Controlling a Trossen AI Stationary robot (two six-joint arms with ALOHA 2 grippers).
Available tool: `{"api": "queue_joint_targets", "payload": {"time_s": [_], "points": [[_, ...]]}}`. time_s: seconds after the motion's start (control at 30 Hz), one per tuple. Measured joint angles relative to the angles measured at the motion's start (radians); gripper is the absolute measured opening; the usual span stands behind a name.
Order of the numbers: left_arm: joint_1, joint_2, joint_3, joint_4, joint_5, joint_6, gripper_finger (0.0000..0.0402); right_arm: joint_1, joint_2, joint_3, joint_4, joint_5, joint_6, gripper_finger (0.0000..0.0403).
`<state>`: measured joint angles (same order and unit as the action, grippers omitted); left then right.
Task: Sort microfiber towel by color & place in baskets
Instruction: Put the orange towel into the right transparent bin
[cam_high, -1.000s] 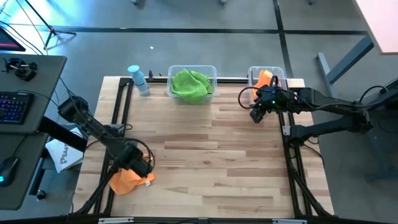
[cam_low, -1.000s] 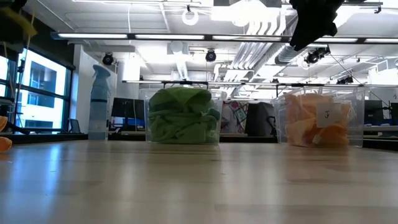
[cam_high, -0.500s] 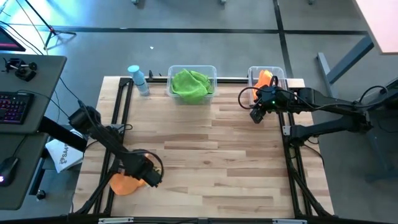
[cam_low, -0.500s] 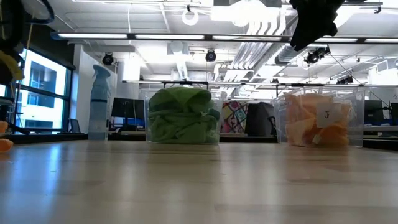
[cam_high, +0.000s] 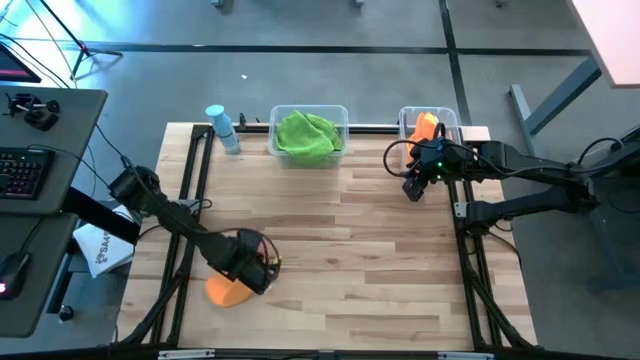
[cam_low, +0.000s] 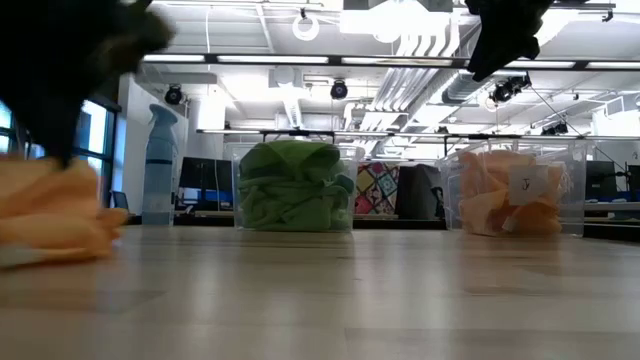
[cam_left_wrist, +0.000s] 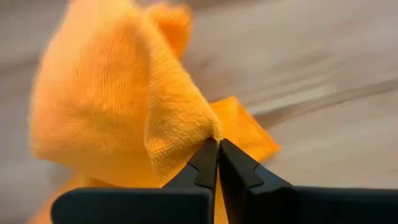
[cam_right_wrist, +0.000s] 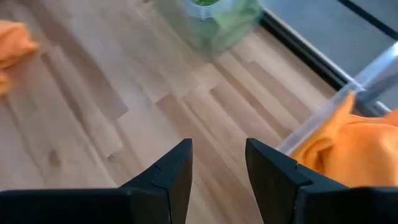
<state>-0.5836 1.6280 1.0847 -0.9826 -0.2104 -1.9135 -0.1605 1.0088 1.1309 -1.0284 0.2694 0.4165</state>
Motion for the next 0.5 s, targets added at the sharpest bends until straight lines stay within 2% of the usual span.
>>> {"api": "queue_joint_targets", "payload": {"time_s": [0.23, 0.5], "points": [[0.063, -0.099, 0.112, -0.013, -0.291, 0.227, 0.0000, 0.051, 0.000, -0.001, 0.017, -0.045, -0.083, 0.0144], [0.137, -0.207, 0.231, -0.014, -0.488, 0.516, 0.0000, 0.181, 0.019, -0.001, 0.260, -0.083, -0.184, 0.0144]]}}
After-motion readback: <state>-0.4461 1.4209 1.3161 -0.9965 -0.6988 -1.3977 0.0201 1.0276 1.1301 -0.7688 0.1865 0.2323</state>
